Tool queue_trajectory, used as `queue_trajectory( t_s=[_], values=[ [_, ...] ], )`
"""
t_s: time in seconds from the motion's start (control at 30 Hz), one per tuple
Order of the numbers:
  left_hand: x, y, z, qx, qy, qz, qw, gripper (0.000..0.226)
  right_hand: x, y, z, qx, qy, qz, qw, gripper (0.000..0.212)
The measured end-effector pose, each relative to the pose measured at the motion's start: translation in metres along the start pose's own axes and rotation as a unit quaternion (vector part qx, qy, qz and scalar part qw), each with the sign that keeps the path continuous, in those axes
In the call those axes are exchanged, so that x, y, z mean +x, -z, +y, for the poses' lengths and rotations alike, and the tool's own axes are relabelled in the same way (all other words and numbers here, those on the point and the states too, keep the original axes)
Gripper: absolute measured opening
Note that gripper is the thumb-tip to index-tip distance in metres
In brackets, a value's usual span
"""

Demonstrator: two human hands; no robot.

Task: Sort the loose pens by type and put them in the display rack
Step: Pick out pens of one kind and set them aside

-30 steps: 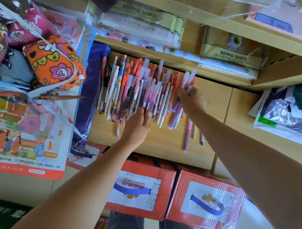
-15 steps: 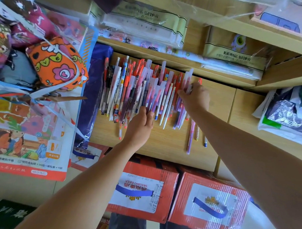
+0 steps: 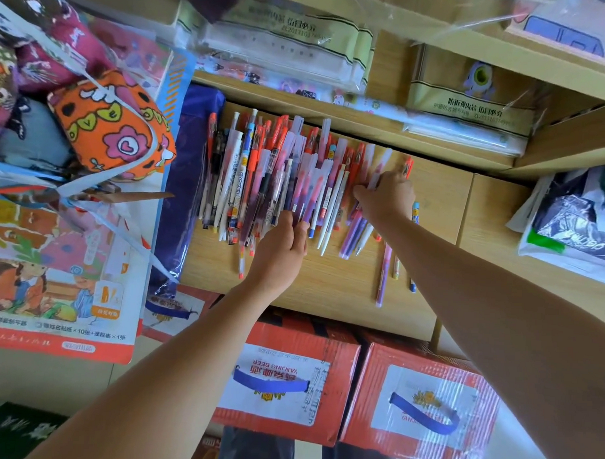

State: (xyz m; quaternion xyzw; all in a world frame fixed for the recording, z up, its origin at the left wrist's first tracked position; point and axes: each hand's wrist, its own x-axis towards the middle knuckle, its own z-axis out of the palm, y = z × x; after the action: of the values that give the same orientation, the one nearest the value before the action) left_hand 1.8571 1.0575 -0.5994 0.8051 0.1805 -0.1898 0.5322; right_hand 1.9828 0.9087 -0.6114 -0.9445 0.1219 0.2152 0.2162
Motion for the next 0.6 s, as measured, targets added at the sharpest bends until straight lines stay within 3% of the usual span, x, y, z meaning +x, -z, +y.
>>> queue_trajectory(
  t_s=[0.13,0.37,0.6],
  values=[
    [-0.003,-0.002,0.001,0.012,-0.009,0.002,1.000,0.021,-0.007,0.007,0.002,0.078,-0.002,-0.009,0.997,0.032],
    [-0.008,-0.027,0.031,0.039,-0.020,-0.022,0.999,0.019,-0.029,0.052,0.041,0.247,-0.008,-0.105,0.963,0.029],
    [-0.023,-0.107,0.082,-0.022,0.057,-0.134,0.989,0.018,-0.056,0.096,0.120,0.413,-0.099,-0.167,0.890,0.031]
  ],
)
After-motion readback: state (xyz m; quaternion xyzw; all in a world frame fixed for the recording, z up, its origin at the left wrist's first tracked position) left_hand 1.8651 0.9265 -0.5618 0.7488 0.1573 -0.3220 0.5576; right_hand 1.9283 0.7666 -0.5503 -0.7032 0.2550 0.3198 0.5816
